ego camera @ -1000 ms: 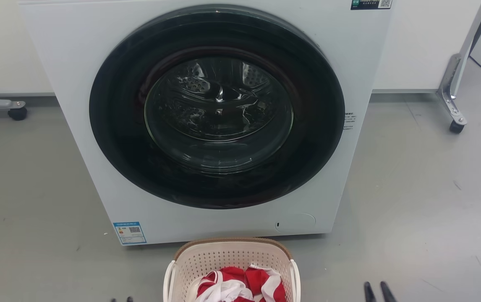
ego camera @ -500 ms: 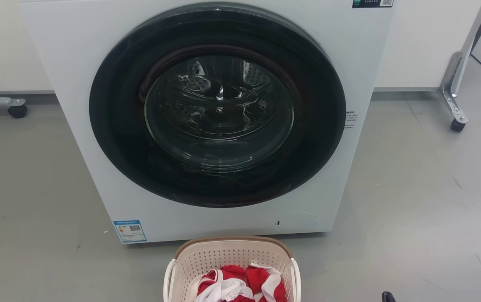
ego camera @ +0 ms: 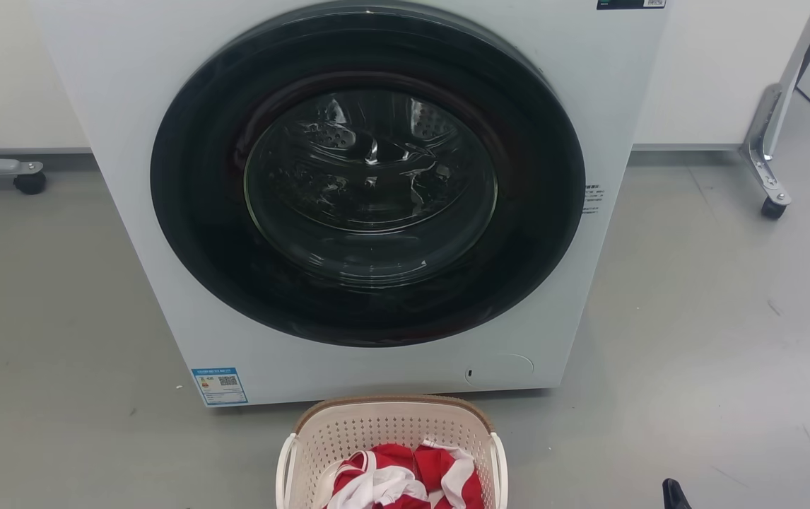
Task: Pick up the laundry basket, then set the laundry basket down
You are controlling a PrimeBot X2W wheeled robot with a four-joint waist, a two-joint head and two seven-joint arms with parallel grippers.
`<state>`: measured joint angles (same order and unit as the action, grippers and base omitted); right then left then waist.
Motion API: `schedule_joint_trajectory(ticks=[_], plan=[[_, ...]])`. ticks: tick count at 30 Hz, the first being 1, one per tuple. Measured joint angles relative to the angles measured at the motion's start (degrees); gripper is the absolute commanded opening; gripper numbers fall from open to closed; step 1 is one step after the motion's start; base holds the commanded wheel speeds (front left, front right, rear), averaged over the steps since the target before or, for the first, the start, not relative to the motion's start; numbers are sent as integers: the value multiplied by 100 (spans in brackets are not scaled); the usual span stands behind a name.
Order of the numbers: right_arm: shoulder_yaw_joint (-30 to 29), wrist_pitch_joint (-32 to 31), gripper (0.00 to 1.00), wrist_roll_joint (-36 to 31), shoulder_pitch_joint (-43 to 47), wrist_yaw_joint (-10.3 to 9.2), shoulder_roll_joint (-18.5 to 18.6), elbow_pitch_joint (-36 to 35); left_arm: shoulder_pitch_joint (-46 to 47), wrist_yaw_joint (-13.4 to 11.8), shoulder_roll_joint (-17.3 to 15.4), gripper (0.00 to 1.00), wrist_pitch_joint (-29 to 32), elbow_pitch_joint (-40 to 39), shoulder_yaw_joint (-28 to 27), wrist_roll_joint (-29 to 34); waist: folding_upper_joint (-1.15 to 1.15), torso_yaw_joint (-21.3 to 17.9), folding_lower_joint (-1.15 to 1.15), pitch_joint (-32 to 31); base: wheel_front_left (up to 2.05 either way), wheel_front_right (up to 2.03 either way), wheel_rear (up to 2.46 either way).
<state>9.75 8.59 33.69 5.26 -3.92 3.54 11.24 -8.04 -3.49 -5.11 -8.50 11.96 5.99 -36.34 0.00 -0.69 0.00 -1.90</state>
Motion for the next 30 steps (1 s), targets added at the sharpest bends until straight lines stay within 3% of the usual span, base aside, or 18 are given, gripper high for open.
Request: schedule_joint_trajectory(ticks=[30], plan=[[-700,-610,0,2299,-384,439,-51,224,464,402,112,0,616,197,-443,-2180,-1,27,0,80,0,0,0]])
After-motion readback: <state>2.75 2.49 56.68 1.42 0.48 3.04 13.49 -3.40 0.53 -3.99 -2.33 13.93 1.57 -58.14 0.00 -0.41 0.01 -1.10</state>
